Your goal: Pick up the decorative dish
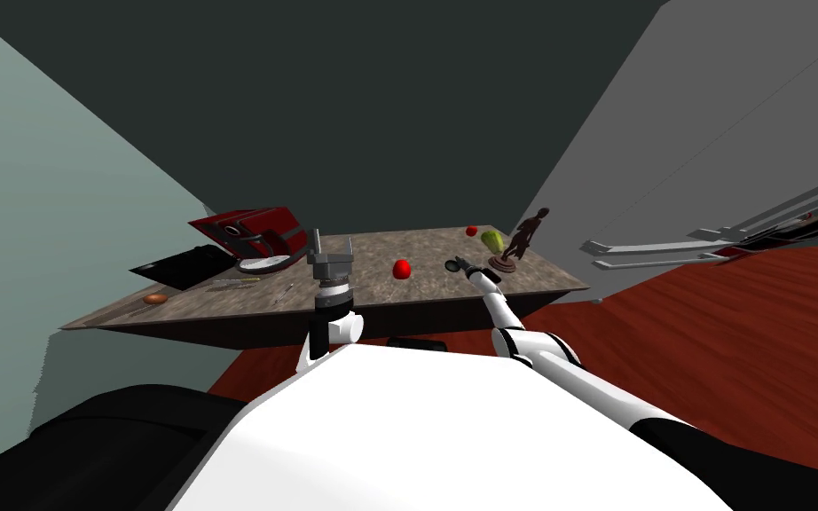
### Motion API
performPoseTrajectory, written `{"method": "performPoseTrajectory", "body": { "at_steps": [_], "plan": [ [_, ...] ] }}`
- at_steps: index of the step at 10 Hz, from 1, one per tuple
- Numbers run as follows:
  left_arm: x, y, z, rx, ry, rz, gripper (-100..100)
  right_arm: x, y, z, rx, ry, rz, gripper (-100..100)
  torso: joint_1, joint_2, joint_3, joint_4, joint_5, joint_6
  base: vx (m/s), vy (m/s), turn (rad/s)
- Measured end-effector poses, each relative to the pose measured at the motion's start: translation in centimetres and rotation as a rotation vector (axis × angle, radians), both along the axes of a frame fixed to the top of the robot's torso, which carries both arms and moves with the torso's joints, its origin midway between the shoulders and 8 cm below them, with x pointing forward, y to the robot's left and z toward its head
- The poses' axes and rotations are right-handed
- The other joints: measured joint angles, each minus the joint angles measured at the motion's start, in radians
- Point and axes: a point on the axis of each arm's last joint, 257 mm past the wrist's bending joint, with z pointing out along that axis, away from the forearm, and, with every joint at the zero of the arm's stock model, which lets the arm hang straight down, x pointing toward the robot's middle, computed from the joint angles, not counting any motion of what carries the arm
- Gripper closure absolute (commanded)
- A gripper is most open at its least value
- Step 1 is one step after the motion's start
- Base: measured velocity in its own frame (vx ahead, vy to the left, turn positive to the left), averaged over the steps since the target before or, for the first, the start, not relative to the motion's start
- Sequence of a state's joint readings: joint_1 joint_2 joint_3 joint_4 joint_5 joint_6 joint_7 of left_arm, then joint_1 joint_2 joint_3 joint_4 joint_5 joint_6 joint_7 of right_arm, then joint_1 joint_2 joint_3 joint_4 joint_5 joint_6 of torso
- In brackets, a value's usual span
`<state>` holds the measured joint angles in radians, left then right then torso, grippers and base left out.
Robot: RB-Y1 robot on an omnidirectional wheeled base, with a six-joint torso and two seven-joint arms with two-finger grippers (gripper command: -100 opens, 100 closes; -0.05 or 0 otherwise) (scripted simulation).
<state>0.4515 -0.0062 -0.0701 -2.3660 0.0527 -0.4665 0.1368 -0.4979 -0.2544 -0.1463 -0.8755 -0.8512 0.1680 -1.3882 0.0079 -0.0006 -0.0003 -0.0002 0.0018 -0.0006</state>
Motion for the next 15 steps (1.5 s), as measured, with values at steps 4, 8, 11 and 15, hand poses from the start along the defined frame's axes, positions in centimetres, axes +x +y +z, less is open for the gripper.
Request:
{"method": "performPoseTrajectory", "body": {
  "at_steps": [4, 8, 11, 15],
  "plan": [
    [0.0, 0.0, 0.0, 0.000, 0.000, 0.000, 0, -0.3, -3.0, 0.0, -0.033, -0.028, -0.080, -100, -0.001, 0.001, 0.001, 0.000, 0.000, 0.000, -0.016, 0.074, -0.003],
    [0.0, 0.0, 0.0, 0.000, 0.000, 0.000, 0, -1.0, -5.4, -0.7, -0.063, -0.037, -0.150, -100, -0.001, 0.000, 0.000, 0.000, 0.000, 0.000, -0.001, 0.067, 0.002],
    [0.0, 0.0, 0.0, 0.000, 0.000, 0.000, 0, -0.9, -5.0, -0.6, -0.057, -0.042, -0.155, -100, -0.007, 0.000, 0.000, 0.000, -0.001, 0.000, 0.005, -0.044, 0.008],
    [0.0, 0.0, 0.0, 0.000, 0.000, 0.000, 0, -0.4, -2.9, -0.6, -0.052, -0.054, -0.162, -100, -0.010, -0.001, 0.000, 0.000, -0.002, 0.000, 0.002, -0.068, 0.008]
  ]
}}
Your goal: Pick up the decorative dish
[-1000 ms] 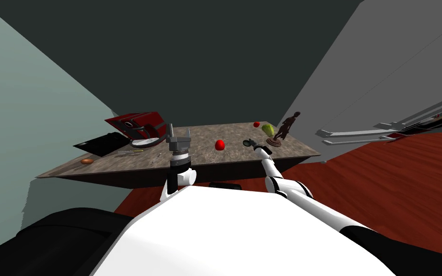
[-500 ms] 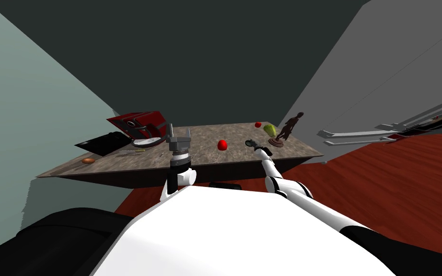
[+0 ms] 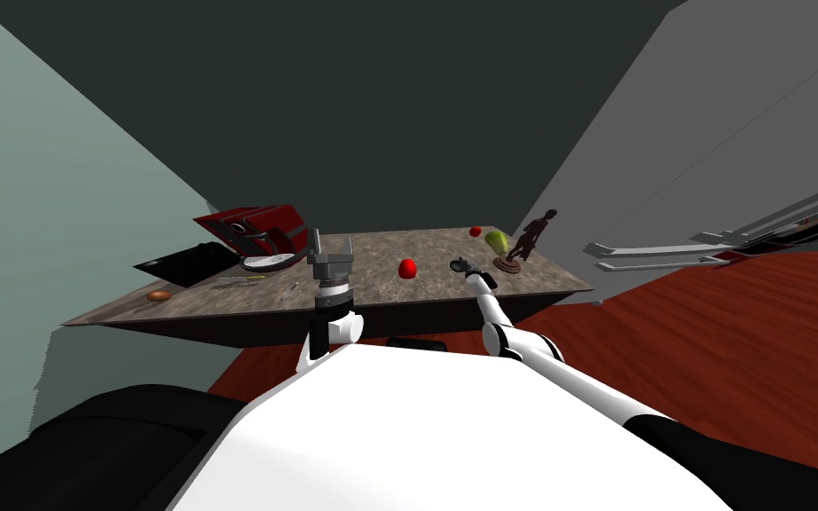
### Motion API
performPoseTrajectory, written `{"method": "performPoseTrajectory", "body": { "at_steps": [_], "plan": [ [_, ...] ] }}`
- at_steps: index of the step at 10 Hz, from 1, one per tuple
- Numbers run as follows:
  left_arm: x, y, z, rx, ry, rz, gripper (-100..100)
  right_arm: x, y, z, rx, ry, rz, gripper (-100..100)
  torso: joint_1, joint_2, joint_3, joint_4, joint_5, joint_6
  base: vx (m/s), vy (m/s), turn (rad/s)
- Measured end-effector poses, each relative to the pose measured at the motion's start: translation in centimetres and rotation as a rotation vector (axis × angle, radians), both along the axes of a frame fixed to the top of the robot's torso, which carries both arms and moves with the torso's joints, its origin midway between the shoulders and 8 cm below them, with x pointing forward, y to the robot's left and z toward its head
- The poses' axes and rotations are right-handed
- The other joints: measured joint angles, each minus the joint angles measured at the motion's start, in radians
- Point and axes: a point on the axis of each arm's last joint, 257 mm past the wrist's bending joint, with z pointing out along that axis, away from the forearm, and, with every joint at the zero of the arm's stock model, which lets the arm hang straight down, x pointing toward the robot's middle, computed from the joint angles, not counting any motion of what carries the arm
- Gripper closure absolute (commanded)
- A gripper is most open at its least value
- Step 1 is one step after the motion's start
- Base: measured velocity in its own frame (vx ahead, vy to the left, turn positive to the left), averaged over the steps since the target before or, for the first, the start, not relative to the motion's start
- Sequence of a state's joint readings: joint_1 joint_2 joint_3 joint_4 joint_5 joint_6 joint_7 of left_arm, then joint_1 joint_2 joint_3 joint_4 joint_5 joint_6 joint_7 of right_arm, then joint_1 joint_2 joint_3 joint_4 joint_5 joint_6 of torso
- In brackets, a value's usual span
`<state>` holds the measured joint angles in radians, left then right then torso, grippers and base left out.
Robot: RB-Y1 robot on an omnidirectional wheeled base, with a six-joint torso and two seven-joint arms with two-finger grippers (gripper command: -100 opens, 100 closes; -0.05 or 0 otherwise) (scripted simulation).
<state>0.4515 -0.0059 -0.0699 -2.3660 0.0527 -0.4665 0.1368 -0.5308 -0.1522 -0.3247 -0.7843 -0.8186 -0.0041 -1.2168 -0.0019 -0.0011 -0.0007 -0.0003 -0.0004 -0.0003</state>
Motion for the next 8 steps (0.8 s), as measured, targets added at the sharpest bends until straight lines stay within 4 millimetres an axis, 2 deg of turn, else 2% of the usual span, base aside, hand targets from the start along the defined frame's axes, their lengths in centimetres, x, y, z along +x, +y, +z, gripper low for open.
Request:
{"method": "performPoseTrajectory", "body": {
  "at_steps": [8],
  "plan": [
    [0.0, 0.0, 0.0, 0.000, 0.000, 0.000, 0, 0.7, 3.6, 0.1, 0.004, -0.003, -0.008, -100, 0.002, 0.000, 0.000, 0.000, 0.000, 0.000, 0.004, -0.054, 0.008]
  ]
}}
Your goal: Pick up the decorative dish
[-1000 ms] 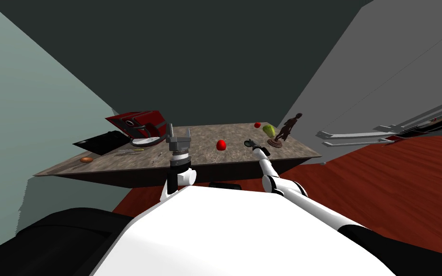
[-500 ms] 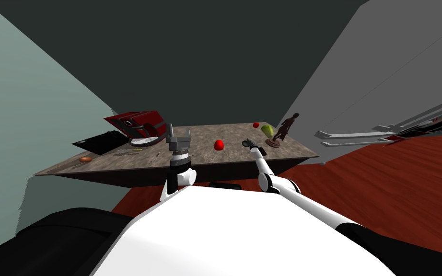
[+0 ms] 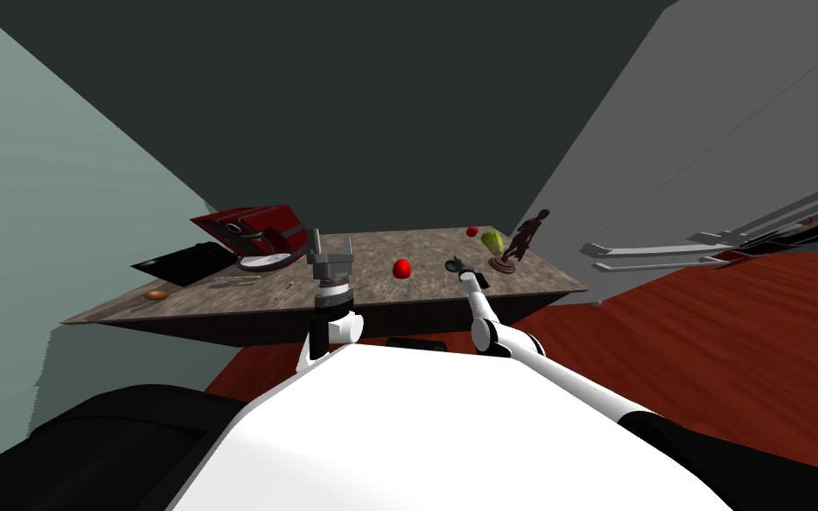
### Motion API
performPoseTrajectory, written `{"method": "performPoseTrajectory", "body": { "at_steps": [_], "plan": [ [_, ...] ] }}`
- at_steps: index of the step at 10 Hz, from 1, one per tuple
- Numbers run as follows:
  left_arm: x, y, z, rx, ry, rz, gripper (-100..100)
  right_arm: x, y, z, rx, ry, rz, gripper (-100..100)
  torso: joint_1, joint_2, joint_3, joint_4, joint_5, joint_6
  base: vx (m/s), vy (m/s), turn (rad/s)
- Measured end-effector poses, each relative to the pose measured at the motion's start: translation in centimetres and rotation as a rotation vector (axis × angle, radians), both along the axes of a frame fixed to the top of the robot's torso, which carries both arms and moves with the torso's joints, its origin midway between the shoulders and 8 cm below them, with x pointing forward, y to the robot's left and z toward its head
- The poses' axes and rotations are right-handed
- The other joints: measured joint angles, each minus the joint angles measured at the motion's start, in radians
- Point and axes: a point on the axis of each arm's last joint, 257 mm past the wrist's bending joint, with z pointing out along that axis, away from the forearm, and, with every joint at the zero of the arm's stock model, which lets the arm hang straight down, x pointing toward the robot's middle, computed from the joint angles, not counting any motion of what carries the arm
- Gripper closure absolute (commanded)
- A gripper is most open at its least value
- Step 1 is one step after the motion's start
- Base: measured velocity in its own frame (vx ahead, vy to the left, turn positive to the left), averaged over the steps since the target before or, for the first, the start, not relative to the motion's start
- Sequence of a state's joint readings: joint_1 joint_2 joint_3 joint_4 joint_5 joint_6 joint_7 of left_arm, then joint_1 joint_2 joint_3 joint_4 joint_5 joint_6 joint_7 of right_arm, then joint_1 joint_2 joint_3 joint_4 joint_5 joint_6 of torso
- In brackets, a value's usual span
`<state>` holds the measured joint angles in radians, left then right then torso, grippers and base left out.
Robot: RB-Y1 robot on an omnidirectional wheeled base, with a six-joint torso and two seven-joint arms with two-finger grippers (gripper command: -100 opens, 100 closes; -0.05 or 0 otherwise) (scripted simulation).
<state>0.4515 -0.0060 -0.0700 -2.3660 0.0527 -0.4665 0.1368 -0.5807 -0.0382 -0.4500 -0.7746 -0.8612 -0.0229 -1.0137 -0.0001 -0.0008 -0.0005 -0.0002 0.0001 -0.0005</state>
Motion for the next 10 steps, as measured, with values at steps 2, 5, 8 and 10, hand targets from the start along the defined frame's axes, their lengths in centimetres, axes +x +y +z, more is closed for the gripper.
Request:
{"method": "performPoseTrajectory", "body": {
  "at_steps": [2, 5, 8, 10],
  "plan": [
    [0.0, 0.0, 0.0, 0.000, 0.000, 0.000, 0, 0.1, 1.2, -0.4, 0.005, 0.003, -0.004, -100, -0.002, -0.001, 0.000, 0.000, -0.001, 0.000, 0.005, -0.053, 0.005],
    [0.0, 0.0, 0.0, 0.000, 0.000, 0.000, 0, 0.1, 2.4, -0.4, -0.003, 0.009, -0.001, -100, 0.000, 0.000, 0.000, 0.000, 0.000, 0.000, -0.002, -0.046, 0.007],
    [0.0, 0.0, 0.0, 0.000, 0.000, 0.000, 0, 0.2, 3.4, -0.5, -0.010, 0.017, 0.000, 100, 0.001, 0.000, 0.000, 0.000, 0.000, 0.000, -0.001, -0.024, 0.005],
    [0.0, 0.0, 0.0, 0.000, 0.000, 0.000, 0, 0.2, 3.4, -0.5, -0.010, 0.016, 0.000, 100, 0.002, 0.000, 0.000, 0.000, 0.000, 0.000, 0.000, 0.000, 0.000]
  ]
}}
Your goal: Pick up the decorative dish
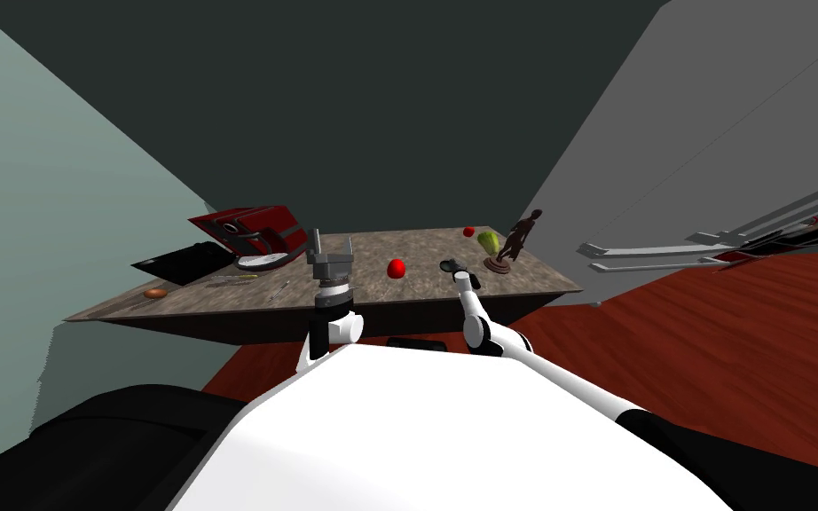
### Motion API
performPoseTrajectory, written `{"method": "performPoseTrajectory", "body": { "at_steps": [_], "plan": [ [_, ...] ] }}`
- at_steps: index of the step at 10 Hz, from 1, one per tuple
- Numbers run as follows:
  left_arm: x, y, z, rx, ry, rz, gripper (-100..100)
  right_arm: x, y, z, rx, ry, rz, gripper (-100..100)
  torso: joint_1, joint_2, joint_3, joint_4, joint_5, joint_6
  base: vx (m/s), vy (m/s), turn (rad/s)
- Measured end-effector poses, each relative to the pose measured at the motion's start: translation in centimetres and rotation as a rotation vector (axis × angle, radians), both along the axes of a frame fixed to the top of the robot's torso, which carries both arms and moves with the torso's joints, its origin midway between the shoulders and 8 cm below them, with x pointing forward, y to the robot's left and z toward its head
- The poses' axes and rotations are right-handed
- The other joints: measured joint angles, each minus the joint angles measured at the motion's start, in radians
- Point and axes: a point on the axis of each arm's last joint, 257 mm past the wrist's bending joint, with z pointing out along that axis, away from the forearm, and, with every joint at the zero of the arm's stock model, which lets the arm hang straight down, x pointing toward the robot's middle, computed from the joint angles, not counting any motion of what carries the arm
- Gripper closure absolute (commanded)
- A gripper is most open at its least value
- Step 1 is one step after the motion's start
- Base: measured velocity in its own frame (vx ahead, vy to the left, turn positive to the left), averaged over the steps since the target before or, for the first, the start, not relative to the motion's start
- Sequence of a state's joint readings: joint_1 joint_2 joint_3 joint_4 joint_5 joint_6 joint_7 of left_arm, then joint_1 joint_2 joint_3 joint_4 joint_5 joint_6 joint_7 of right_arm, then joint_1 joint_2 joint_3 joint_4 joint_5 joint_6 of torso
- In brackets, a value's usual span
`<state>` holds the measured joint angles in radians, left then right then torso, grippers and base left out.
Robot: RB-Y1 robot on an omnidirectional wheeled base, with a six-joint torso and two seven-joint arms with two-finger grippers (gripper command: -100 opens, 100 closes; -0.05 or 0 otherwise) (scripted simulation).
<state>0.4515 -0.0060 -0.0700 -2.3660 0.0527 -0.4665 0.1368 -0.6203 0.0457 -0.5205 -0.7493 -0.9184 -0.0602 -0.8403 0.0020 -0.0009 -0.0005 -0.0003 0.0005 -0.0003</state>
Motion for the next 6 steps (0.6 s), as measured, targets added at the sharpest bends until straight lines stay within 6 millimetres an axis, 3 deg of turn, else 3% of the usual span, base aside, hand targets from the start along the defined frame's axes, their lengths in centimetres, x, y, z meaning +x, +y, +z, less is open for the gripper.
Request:
{"method": "performPoseTrajectory", "body": {
  "at_steps": [2, 4, 6],
  "plan": [
    [0.0, 0.0, 0.0, 0.000, 0.000, 0.000, 0, 0.0, 0.0, 0.0, 0.000, 0.000, 0.000, 100, 0.000, 0.000, 0.000, 0.000, 0.000, 0.000, 0.000, 0.000, 0.000],
    [0.0, 0.0, 0.0, 0.000, 0.000, 0.000, 0, 0.0, 0.0, 0.0, 0.000, 0.000, 0.000, -100, 0.000, 0.000, 0.000, 0.000, 0.000, 0.000, -0.003, 0.002, -0.045],
    [0.0, 0.0, 0.0, 0.000, 0.000, 0.000, 0, 0.6, -1.6, 1.0, -0.014, -0.023, -0.020, -100, 0.000, 0.000, 0.000, 0.000, 0.000, 0.000, -0.006, 0.003, -0.020]
  ]
}}
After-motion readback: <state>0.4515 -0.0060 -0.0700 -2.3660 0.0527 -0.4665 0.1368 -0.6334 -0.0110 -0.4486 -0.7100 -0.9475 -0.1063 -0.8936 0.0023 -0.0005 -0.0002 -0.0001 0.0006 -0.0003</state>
